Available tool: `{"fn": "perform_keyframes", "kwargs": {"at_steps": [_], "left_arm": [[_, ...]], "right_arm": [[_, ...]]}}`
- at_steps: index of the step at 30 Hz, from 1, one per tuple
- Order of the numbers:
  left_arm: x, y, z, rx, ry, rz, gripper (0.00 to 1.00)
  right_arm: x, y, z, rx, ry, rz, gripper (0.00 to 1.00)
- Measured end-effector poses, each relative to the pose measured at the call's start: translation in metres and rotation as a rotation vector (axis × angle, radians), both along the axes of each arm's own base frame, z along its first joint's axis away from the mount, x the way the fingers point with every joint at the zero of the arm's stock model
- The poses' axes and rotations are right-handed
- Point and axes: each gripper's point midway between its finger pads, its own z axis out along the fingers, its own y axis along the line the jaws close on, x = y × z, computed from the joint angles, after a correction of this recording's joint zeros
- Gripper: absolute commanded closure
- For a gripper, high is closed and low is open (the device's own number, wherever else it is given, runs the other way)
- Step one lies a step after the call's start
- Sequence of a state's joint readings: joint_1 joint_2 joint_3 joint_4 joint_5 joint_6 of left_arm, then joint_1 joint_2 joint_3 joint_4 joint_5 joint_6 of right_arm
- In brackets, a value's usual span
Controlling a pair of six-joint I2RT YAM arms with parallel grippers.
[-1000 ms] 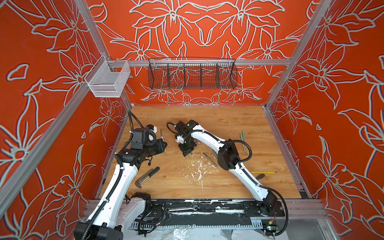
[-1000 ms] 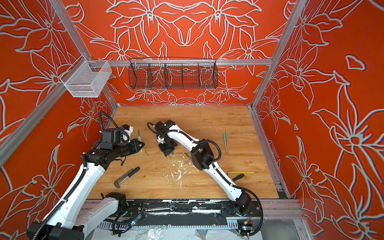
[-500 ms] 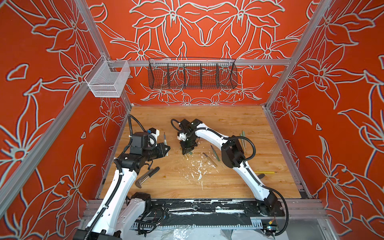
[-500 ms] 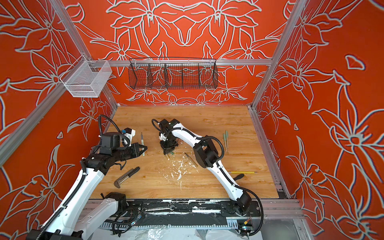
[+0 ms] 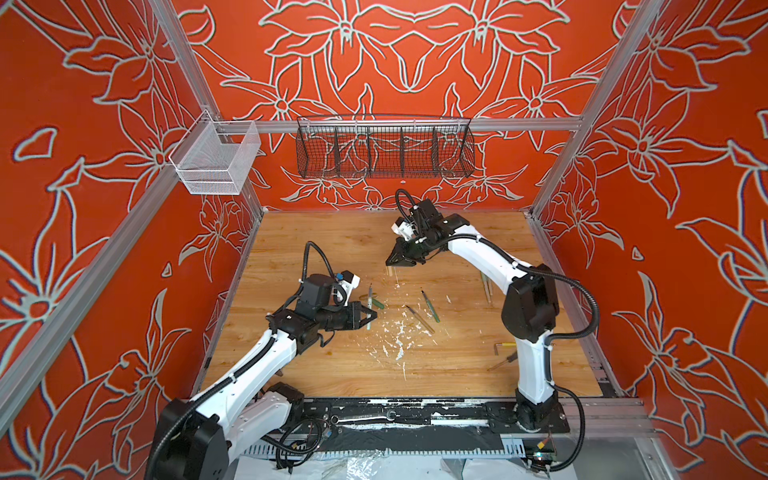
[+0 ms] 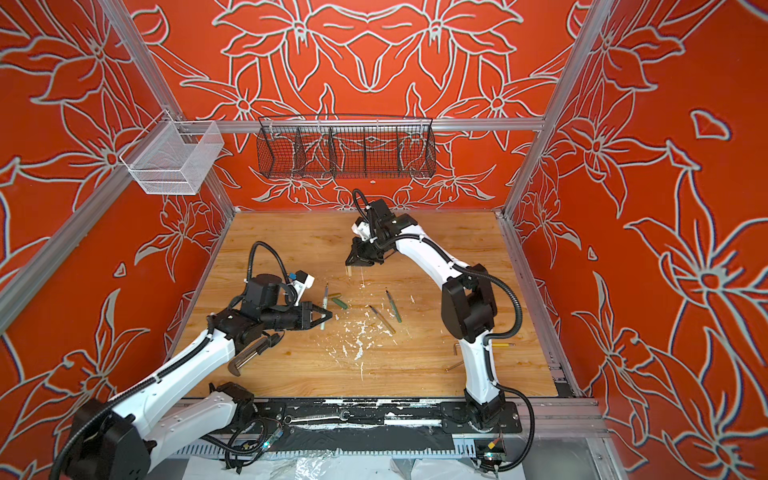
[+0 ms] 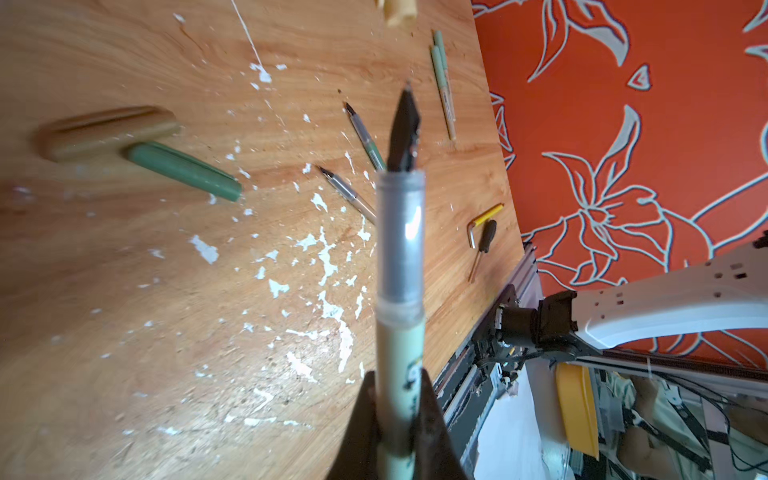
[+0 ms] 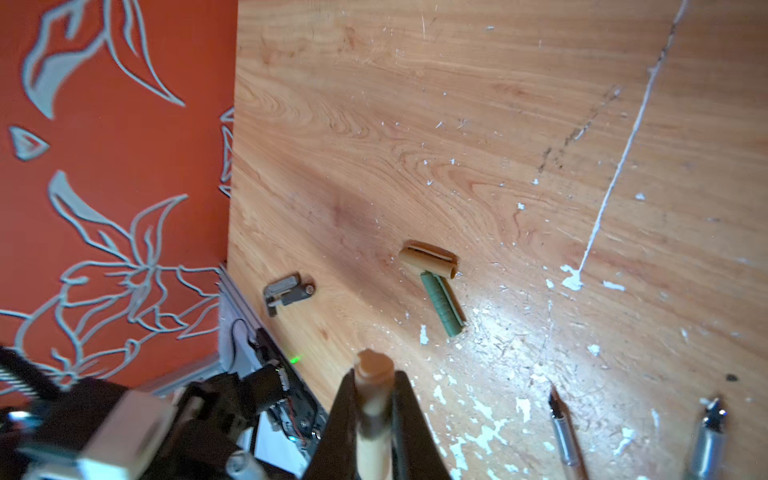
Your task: Insert the pens into the pen caps
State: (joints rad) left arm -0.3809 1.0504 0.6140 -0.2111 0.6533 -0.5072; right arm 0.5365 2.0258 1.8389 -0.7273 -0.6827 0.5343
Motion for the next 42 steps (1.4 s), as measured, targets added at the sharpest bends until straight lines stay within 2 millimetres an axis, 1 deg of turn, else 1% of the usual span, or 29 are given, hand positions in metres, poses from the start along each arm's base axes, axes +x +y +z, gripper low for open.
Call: {"fn": "perform_keyframes", "kwargs": {"at_steps": [3, 5, 8, 11, 14, 21, 28, 35, 42], "left_arm": [[0.0, -0.016, -0.011, -0.002, 0.028, -0.042, 1.0], [0.001, -0.023, -0.015, -0.006, 0.038, -0.053, 1.0], [0.007, -0.029, -0.013, -0.028, 0.029, -0.048, 1.0], [0.014, -0.033, -0.004, -0.059, -0.002, -0.033, 1.0], [0.018, -0.035, -0.002, -0.072, -0.011, -0.028, 1.0], [0.022, -0.037, -0.005, -0.067, 0.001, -0.029, 1.0], [0.025, -0.038, -0.003, -0.07, -0.007, -0.028, 1.0], [0.028, -0.039, -0.008, -0.067, 0.003, -0.021, 1.0], [0.032, -0.04, -0.005, -0.08, -0.007, -0.01, 1.0]], "right_arm": [[0.0, -0.002, 0.0, 0.035, 0.019, -0.026, 0.92], [-0.001, 0.0, -0.002, 0.05, 0.026, -0.026, 0.93], [-0.004, 0.0, -0.004, 0.063, 0.038, -0.029, 0.93], [-0.008, 0.001, -0.004, 0.076, 0.042, -0.026, 0.94], [-0.007, 0.003, 0.001, 0.09, 0.032, -0.023, 0.94], [-0.006, 0.005, 0.01, 0.114, 0.011, -0.02, 0.95], [-0.008, 0.006, 0.012, 0.127, 0.016, -0.012, 0.95], [-0.008, 0.007, 0.013, 0.133, 0.016, -0.006, 0.95], [-0.009, 0.008, 0.013, 0.134, 0.009, 0.004, 0.95]]}}
